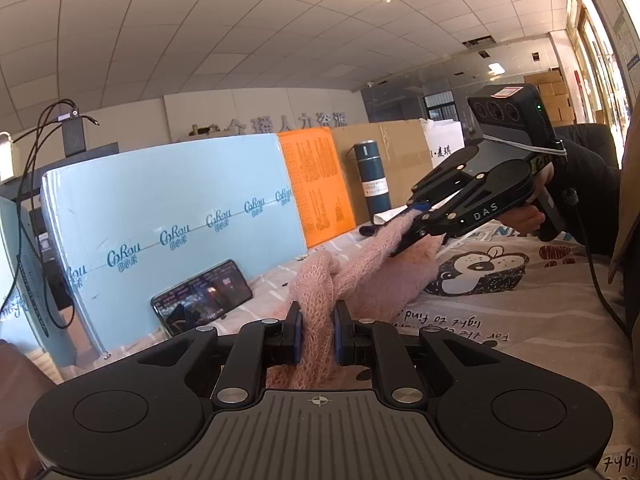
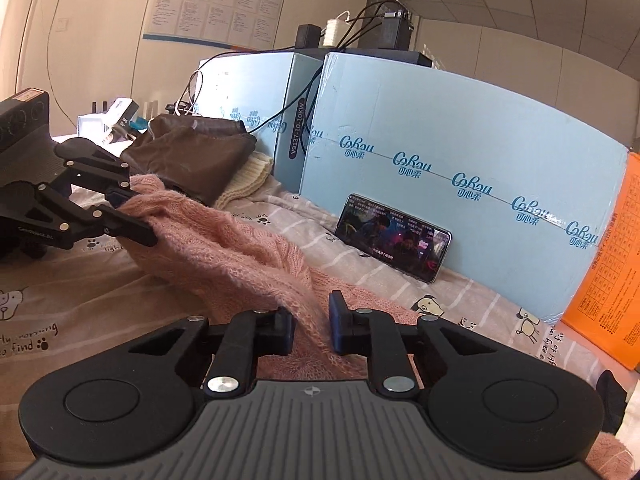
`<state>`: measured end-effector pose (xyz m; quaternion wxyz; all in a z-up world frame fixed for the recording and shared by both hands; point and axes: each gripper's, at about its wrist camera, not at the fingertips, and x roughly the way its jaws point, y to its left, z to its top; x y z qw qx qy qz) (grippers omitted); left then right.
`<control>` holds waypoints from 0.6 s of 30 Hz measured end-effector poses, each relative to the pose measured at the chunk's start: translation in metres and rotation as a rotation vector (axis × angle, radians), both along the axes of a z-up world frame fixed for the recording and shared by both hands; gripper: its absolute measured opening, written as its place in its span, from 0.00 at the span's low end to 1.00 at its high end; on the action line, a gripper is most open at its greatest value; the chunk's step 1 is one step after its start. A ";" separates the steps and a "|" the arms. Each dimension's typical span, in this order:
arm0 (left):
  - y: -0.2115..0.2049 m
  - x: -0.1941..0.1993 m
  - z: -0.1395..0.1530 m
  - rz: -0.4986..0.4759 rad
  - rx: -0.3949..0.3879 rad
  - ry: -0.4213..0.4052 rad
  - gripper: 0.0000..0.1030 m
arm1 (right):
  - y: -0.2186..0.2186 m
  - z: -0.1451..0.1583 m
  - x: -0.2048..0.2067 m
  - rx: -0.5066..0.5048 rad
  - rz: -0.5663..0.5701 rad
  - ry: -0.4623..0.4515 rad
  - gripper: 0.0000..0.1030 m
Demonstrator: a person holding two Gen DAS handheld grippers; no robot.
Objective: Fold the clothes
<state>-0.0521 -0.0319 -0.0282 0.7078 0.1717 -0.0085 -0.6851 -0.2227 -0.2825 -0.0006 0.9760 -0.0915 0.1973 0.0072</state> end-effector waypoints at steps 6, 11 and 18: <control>0.013 -0.003 -0.002 -0.045 0.079 0.012 0.13 | 0.037 -0.005 -0.049 0.041 -0.042 -0.019 0.16; 0.023 -0.011 -0.015 -0.024 0.193 0.034 0.14 | 0.053 -0.027 -0.066 0.128 -0.085 0.044 0.16; 0.028 -0.020 -0.019 0.012 0.256 0.011 0.33 | 0.031 -0.029 -0.093 0.239 -0.274 -0.035 0.46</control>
